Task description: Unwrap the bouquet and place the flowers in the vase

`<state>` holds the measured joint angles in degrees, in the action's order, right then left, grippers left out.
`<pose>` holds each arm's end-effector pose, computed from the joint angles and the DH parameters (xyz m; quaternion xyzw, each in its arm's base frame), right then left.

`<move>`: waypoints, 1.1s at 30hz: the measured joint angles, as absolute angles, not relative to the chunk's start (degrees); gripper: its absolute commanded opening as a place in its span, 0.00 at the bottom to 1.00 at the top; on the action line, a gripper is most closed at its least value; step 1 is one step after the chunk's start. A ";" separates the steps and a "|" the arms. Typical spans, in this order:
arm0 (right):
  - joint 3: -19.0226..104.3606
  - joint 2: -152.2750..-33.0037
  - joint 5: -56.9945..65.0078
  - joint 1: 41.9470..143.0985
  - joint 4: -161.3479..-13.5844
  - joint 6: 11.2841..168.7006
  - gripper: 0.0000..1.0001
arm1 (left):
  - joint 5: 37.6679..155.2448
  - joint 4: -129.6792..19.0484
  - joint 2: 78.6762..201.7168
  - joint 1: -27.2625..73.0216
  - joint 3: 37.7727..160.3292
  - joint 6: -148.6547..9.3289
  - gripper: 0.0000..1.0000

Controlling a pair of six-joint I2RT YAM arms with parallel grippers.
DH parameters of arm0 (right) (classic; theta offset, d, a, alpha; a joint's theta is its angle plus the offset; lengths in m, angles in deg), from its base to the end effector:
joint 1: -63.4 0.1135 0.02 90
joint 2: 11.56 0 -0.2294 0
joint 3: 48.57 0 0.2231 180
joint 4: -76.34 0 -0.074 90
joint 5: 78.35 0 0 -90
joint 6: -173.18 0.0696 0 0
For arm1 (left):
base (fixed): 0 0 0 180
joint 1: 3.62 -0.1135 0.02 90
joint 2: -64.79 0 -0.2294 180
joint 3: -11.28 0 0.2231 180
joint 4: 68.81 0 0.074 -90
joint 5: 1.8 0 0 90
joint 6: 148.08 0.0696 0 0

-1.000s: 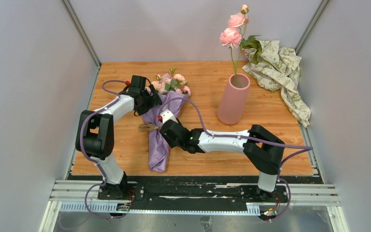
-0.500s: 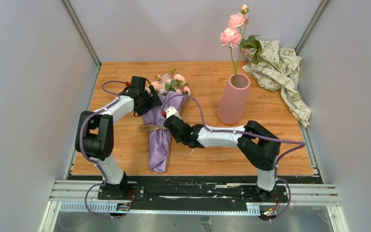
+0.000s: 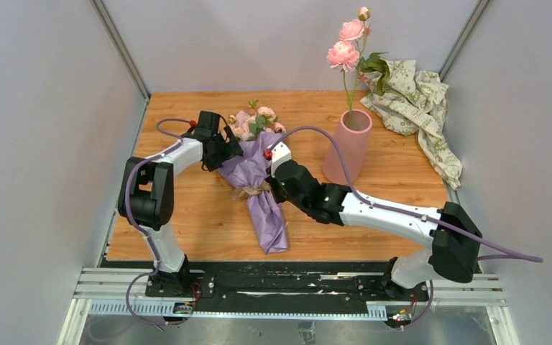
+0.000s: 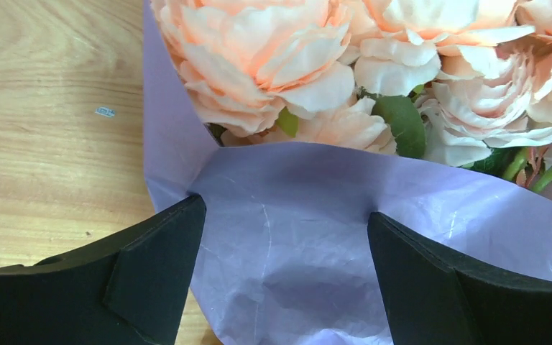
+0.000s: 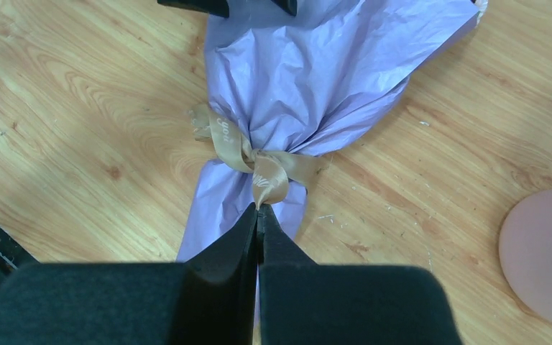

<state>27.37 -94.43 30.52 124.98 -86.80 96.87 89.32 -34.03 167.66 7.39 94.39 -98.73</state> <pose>0.1821 0.2892 0.2578 -0.2535 0.7916 0.2203 0.5105 0.3574 -0.0709 0.1448 -0.2407 0.9215 -0.1411 0.2700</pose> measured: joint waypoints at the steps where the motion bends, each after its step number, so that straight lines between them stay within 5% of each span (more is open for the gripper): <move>1: 27.11 -93.71 30.43 124.89 -86.83 96.83 0.00 | 89.67 -34.25 168.16 7.41 94.39 -98.86 0.95; 16: 26.10 -96.42 28.58 124.23 -86.63 96.98 0.00 | 101.89 -41.99 150.94 13.16 94.06 -101.22 0.96; 33: 24.03 -74.98 27.94 124.08 -80.23 97.16 0.00 | 108.73 -54.10 173.17 15.76 89.93 -105.41 0.95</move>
<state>24.03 -74.98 27.94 124.08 -80.23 97.16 108.73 -54.10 173.17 15.76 89.93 -105.41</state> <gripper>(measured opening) 0.006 0.950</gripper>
